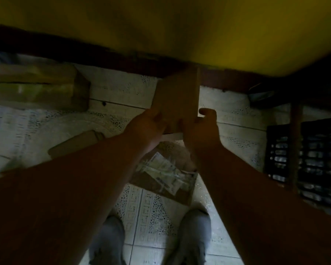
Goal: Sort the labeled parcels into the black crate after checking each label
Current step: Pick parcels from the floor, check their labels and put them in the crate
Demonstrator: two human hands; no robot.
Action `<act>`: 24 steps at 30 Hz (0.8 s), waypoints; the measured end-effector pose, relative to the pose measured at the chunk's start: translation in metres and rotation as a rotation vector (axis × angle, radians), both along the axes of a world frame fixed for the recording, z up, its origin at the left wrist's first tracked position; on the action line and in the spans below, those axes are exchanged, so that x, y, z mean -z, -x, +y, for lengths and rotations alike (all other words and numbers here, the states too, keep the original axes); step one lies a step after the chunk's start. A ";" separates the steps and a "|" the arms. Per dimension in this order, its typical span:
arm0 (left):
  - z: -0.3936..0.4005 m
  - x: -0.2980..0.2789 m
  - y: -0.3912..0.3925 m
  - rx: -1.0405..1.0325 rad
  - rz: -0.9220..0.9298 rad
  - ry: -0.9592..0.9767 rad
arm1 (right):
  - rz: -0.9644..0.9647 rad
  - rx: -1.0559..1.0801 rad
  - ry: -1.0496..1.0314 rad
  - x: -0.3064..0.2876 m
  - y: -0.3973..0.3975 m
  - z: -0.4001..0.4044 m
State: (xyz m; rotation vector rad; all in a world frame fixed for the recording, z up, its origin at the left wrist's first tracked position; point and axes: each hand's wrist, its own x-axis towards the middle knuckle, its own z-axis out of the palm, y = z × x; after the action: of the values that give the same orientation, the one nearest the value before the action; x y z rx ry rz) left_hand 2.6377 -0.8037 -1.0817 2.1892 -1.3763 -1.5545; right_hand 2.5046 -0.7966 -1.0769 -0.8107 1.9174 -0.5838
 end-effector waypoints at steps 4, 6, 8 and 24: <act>0.000 -0.111 -0.011 -0.257 0.172 0.082 | -0.059 -0.111 0.110 -0.114 -0.026 -0.003; -0.002 -0.176 -0.026 -0.396 0.295 0.119 | -0.085 -0.149 0.198 -0.180 -0.041 -0.008; 0.002 -0.250 -0.044 -0.474 0.401 0.124 | -0.116 -0.201 0.289 -0.249 -0.056 -0.008; 0.072 -0.751 -0.173 -0.590 0.394 0.739 | 0.141 -0.599 0.898 -0.752 -0.156 0.028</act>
State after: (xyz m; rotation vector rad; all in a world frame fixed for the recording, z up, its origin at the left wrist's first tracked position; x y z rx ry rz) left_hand 2.8105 -0.7321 -0.3303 1.5231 -0.8609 -0.9651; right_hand 2.6602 -0.7684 -0.3254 -1.9417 1.3564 -1.0255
